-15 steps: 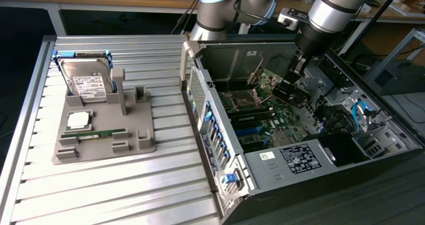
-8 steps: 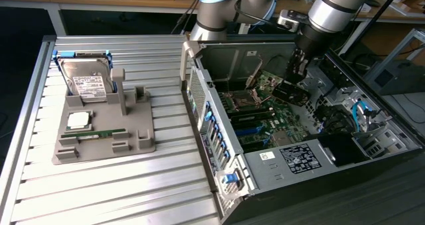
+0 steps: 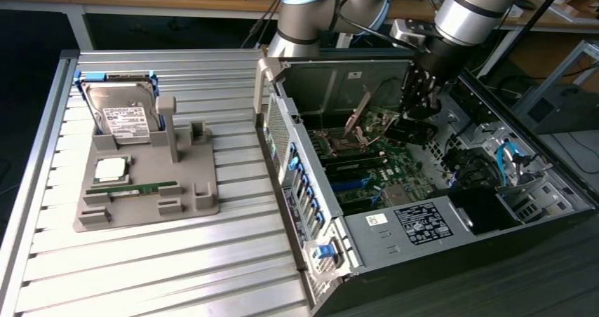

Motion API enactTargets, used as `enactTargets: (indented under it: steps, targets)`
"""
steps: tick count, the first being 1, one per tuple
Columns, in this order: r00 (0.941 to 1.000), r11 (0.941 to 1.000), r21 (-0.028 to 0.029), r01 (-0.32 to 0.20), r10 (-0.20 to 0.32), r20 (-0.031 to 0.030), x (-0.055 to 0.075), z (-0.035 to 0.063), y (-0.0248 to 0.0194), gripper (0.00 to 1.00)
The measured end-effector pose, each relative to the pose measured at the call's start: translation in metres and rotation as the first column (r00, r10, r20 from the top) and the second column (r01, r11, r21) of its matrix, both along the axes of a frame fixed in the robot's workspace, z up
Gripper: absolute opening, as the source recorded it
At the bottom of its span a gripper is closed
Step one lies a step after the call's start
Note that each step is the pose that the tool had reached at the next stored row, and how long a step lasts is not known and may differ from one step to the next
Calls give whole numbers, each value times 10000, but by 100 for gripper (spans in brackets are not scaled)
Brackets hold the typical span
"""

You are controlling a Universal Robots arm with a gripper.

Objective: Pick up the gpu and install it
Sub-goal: 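Insert the gpu into the slot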

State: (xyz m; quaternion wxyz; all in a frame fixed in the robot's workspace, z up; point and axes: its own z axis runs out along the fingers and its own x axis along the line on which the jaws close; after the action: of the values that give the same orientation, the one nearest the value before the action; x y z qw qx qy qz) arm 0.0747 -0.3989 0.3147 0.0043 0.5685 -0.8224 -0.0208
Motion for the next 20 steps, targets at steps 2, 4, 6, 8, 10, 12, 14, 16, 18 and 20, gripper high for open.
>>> enactTargets:
  steps: [2,4,6,8,10,12,14,16,18,20]
  targets:
    - [10000,10000,-6,-97,97,0,0,0,0,27]
    - [9998,9998,-11,-190,190,0,0,0,0,27]
    - [9996,9996,-16,-294,294,0,0,0,0,27]
    - [9991,9991,-25,-433,433,-1,0,0,0,27]
    - [9985,9985,-36,-547,547,-1,0,0,0,27]
    - [9979,9979,-52,-653,653,-2,0,0,0,27]
    - [9968,9968,-83,-794,794,-5,-1,1,-5,27]
    - [9962,9962,-89,-865,865,-5,-2,0,-13,27]
    - [9954,9953,-94,-962,962,-5,-3,0,-23,27]
    - [9948,9947,-96,-1019,1019,-6,-5,0,-27,27]
